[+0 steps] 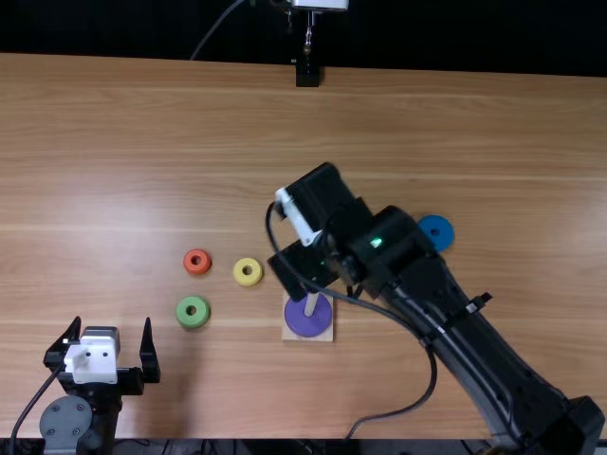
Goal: Build the Hanoi tower: stack the rings onto the peg from bottom to top in this color order: purple, dark blue, light blue, dark green, light green, yellow, orange.
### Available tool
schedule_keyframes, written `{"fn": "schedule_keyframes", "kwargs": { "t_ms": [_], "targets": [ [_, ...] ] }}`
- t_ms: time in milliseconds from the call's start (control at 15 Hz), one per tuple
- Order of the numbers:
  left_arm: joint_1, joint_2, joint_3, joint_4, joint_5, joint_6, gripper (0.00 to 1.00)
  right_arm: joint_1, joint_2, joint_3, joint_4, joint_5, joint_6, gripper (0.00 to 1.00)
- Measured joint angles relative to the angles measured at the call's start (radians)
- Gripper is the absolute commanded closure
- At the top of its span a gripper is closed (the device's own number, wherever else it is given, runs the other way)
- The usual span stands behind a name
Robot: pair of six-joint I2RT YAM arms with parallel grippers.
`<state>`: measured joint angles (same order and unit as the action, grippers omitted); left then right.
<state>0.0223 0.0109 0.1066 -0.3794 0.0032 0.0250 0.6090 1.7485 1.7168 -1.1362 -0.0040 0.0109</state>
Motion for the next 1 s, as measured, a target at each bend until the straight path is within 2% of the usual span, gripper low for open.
{"fn": "schedule_keyframes", "kwargs": {
  "t_ms": [133, 333, 733, 1000],
  "targets": [
    [0.000, 0.000, 0.000, 0.000, 0.000, 0.000, 0.00, -0.104, 0.000, 0.000, -0.013, 0.002, 0.044, 0.00],
    [0.000, 0.000, 0.000, 0.000, 0.000, 0.000, 0.00, -0.226, 0.021, 0.006, -0.015, 0.004, 0.069, 0.00],
    [0.000, 0.000, 0.000, -0.001, 0.001, 0.000, 0.00, -0.383, 0.265, 0.031, 0.004, 0.005, 0.074, 0.00],
    [0.000, 0.000, 0.000, 0.000, 0.000, 0.000, 0.00, -0.482, 0.280, 0.037, 0.003, 0.004, 0.073, 0.00]
  ]
}}
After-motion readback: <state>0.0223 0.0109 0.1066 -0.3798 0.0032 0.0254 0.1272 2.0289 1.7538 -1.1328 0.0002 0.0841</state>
